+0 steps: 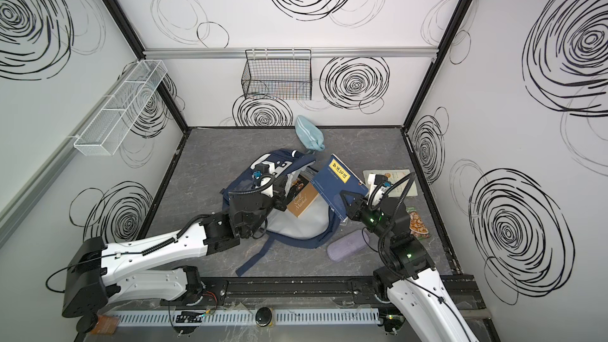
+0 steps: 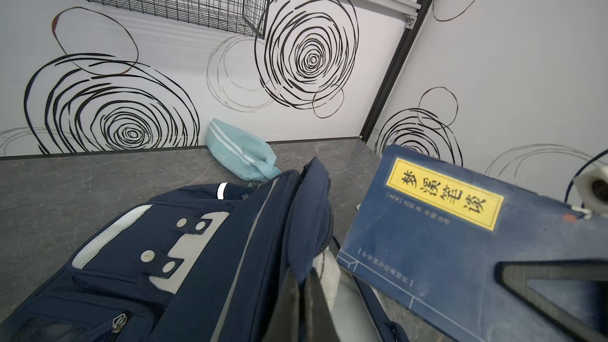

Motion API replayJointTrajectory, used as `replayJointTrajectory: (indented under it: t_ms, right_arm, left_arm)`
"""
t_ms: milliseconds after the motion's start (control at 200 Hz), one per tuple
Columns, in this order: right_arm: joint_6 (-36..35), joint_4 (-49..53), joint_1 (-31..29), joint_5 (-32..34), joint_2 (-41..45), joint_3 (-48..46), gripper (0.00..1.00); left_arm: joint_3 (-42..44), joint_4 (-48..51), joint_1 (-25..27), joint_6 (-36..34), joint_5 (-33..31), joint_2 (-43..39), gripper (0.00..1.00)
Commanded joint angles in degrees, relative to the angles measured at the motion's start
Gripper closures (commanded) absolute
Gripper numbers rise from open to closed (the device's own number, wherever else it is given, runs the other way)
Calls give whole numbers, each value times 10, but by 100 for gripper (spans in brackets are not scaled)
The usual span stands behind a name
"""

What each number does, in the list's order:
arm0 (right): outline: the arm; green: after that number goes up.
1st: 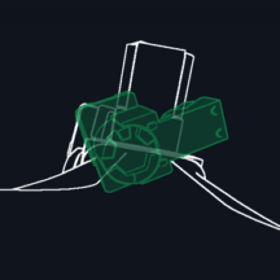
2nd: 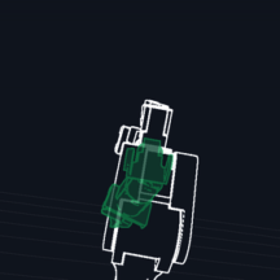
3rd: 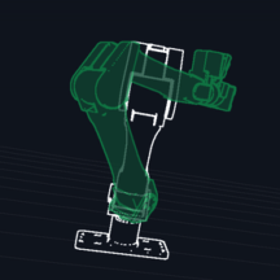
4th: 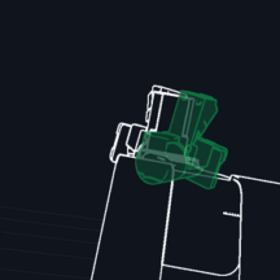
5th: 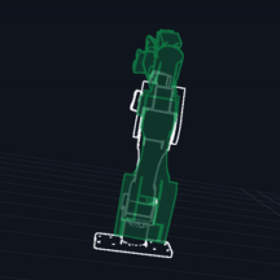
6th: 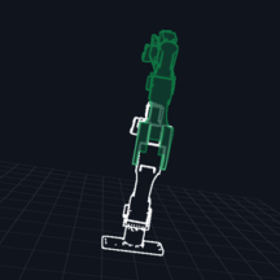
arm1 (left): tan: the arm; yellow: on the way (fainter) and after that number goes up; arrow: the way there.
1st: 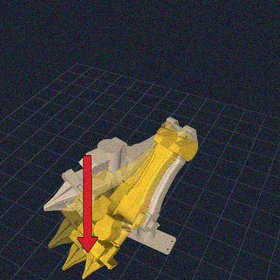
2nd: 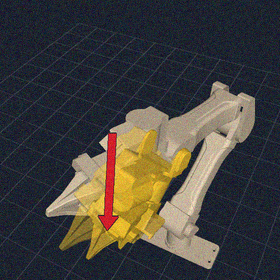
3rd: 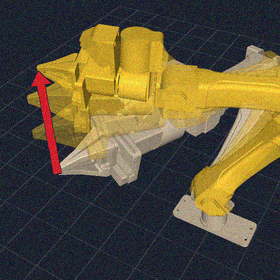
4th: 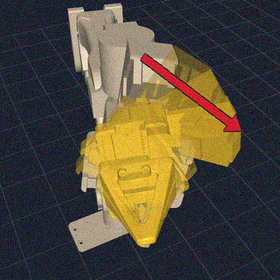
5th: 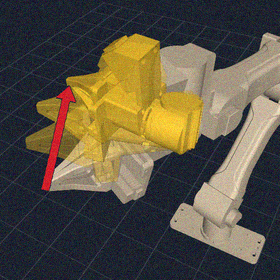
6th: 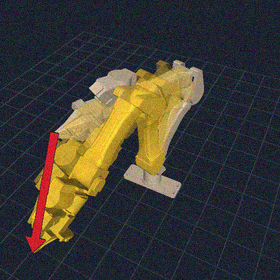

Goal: Pack the student bag
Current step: 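Lower the blue book into the open backpack with right gripper while left holds it open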

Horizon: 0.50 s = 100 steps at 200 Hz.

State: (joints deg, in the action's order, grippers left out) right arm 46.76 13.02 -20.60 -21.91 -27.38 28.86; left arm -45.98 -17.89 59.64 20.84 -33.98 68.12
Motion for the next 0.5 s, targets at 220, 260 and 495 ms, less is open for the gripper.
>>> replayJointTrajectory:
  t_ms: [220,260,495]
  right_arm:
    - [76,-116,-1,-88,-39,-64,100]
    - [87,-134,-2,-88,-41,-73,100]
    - [145,-242,-39,-81,-102,-93,100]
  left_arm:
    - [-14,-98,6,9,-19,-14,100]
    - [-16,-98,7,8,-16,-12,100]
    - [-44,-73,14,5,4,5,100]
